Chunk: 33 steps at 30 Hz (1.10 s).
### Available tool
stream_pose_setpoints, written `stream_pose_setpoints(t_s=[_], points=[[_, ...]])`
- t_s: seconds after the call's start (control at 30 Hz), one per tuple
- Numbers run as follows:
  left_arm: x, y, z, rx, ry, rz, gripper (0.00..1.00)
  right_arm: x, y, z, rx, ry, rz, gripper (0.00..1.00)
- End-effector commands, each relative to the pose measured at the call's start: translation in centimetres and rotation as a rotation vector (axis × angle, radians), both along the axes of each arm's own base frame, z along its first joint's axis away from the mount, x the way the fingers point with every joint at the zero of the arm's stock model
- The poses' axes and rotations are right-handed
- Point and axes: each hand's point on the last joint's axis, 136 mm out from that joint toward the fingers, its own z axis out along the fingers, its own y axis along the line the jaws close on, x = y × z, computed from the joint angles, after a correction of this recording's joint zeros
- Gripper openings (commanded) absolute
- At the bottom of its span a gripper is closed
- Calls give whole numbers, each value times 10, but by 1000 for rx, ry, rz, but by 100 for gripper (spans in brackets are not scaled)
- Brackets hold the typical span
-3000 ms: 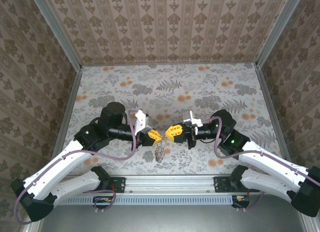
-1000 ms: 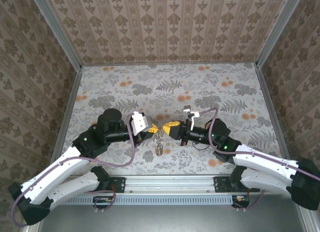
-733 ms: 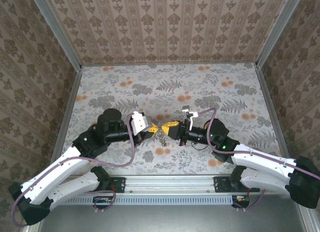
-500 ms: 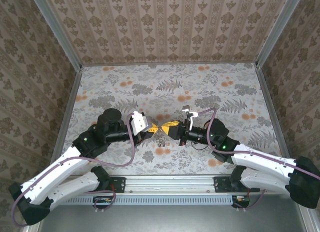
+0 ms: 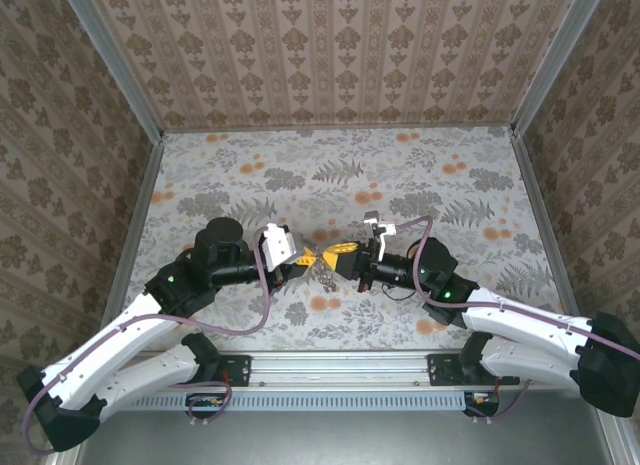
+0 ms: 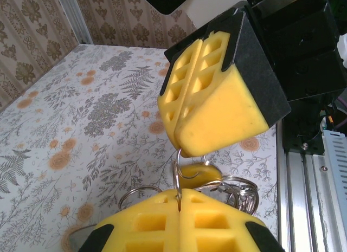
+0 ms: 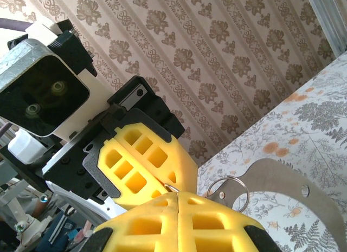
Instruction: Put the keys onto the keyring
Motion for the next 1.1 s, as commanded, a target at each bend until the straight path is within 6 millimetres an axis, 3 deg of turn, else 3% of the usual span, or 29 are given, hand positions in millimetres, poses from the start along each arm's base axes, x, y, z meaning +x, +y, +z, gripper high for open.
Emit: stream_pose_setpoints(t_s=[0.0, 0.77, 1.07], points=[[-7, -2, 10, -31, -44, -40, 0, 0, 0, 32, 66, -68, -7, 0], [-23, -4, 14, -35, -39, -123, 0, 22, -3, 5, -45, 18, -115, 0], [-26, -6, 14, -28, -37, -144, 0, 28, 6, -8, -124, 83, -105, 0]])
